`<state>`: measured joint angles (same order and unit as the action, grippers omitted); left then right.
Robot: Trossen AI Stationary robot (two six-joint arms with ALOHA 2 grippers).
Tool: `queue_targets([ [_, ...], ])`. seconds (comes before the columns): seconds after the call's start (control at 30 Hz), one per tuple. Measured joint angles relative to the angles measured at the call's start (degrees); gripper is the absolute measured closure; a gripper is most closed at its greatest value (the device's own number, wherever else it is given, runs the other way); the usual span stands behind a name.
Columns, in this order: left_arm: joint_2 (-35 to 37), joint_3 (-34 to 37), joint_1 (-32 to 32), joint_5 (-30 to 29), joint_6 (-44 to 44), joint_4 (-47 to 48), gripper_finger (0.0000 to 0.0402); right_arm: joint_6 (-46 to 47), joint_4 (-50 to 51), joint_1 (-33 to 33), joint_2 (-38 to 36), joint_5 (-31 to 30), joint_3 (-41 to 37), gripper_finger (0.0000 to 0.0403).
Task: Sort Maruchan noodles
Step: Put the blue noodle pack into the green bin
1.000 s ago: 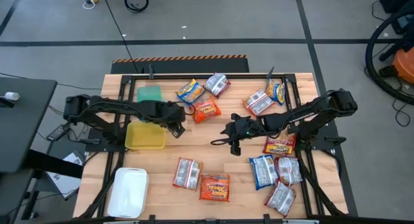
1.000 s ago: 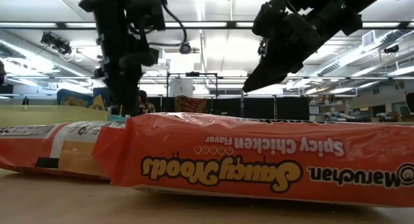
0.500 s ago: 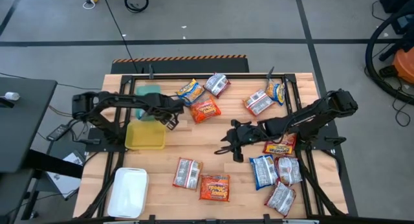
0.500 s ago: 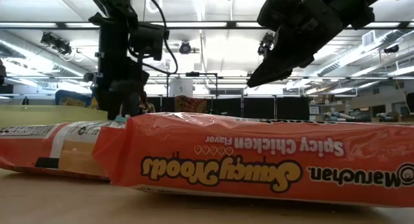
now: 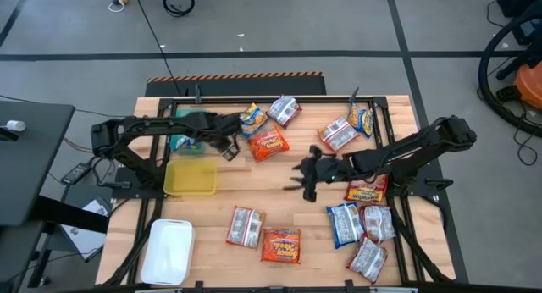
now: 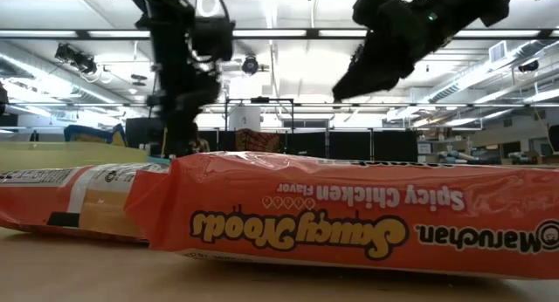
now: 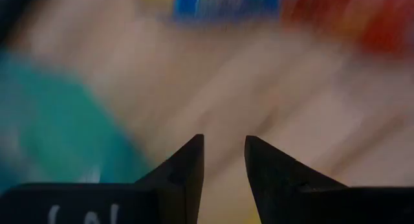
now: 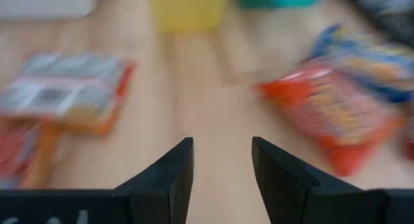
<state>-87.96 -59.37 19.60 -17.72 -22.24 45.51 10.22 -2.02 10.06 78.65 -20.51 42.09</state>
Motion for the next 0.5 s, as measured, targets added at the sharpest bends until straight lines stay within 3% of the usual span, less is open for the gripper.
queue_targets([
  [0.07,-0.62,-0.01,-0.06,-1.54,8.99,-6.21,0.0285,-0.17,0.32,-0.37,-1.51,-1.12,0.00,0.0241],
  [0.2,-3.92,2.13,-1.17,-6.22,28.33,-7.96,0.0283,0.34,1.74,0.41,-2.74,-1.76,0.02,0.0240],
  [0.37,-6.93,4.74,-1.12,-8.56,38.68,-15.21,0.0251,1.14,2.31,2.67,-4.50,-13.05,0.01,0.0240],
  [0.5,-9.56,6.35,-0.99,-11.23,48.54,-20.91,0.0208,-1.22,2.53,3.38,-6.27,-15.10,0.02,0.0240],
])
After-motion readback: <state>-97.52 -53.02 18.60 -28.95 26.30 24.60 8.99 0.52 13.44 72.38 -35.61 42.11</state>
